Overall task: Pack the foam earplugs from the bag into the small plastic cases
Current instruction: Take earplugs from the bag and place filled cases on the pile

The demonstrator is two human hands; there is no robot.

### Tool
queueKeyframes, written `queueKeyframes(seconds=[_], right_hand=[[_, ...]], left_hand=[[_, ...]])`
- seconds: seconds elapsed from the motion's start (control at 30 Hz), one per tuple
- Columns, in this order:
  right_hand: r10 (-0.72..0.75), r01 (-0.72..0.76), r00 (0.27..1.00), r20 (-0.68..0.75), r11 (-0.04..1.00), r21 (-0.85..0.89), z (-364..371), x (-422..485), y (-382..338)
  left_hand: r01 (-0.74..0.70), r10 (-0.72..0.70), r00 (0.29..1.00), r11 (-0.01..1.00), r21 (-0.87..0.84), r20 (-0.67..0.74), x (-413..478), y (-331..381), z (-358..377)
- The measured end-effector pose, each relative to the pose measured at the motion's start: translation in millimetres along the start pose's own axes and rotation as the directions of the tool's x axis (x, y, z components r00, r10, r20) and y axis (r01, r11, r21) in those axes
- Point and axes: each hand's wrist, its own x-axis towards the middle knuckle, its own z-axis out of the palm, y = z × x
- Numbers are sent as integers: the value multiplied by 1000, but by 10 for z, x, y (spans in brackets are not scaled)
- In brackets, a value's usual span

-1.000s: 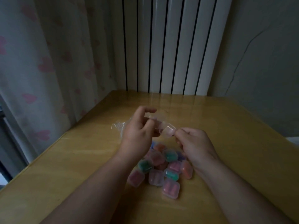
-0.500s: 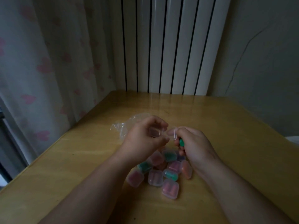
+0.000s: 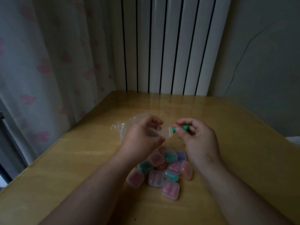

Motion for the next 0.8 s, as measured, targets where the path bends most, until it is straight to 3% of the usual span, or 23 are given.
queueKeyframes(seconds=[0.17, 0.33, 0.5, 0.8], right_hand=[[-191, 190, 982, 6, 978, -90, 13, -63, -51], [-186, 210, 974, 126, 954, -215, 43, -47, 25], [-172, 197, 975, 137, 961, -194, 53, -59, -3], [-158, 173, 977, 140, 980, -103, 76, -96, -28]], left_hand=[[-9, 9, 1000, 1000, 19, -4, 16, -23, 0], [43, -36, 998, 988, -151, 48, 13, -29, -2], [148, -115, 986, 936, -319, 119, 21, -56, -28], [172, -147, 985, 908, -381, 94, 27, -75, -7]])
